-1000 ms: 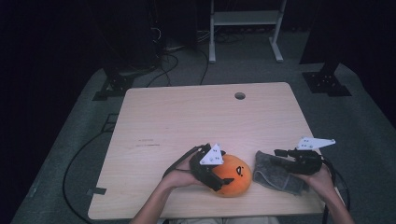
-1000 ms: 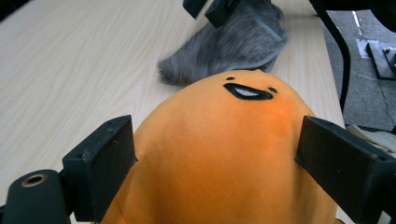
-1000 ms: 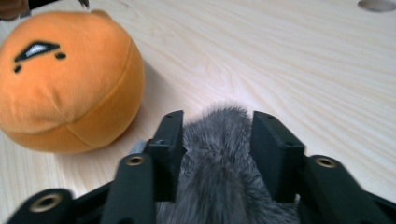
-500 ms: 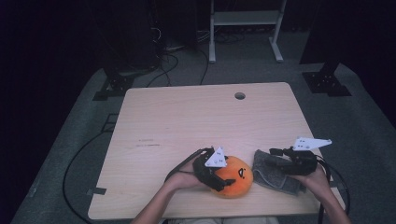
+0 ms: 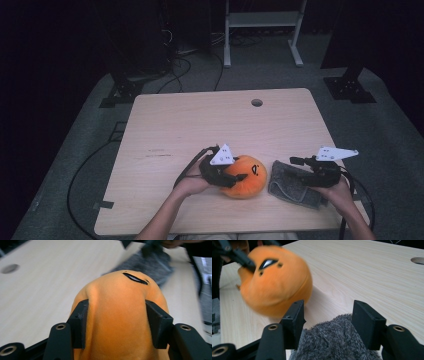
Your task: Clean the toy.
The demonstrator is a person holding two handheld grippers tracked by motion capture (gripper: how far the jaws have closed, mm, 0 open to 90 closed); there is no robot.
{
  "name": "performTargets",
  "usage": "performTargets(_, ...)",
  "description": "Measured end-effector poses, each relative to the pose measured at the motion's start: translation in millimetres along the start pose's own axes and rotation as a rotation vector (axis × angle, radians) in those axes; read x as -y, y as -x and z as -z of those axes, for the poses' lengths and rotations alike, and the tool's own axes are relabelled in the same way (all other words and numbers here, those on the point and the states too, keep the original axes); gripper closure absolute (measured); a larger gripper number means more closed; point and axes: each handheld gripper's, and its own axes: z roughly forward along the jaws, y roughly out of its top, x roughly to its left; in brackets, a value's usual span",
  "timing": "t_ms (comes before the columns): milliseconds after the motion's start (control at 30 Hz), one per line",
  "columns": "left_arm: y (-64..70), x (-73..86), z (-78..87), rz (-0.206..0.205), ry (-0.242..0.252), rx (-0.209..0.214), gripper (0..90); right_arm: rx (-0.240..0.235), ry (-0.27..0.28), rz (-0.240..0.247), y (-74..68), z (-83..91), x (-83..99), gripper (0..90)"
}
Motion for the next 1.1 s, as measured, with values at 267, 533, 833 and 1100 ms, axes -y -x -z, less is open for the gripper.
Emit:
performTargets(267, -39.4, -10.9, -8.4, 0.033, -0.028, -0.119, 41.5, 0.004, -0.013, 0.003, 0.6, -1.0, 1.2, 41.2)
performTargets(533, -67.6, -9.3, -16.0, 0.088, -0.034, -0.205, 40.7, 0.000, -0.016, 0.014, -1.1, -1.6, 0.4, 41.2)
performTargets(833, -72.9, 1.1, -25.1, 0.117, -0.092, -0.189, 27.4, 0.013, -0.024, 0.003, 1.5, -1.7, 2.1, 39.3)
performTargets(1100, -70.5, 2.7, -7.0, 0.135, -0.045, -0.218, 17.0, 0.030, -0.024, -0.002, -0.4, -2.4, 2.9, 37.7)
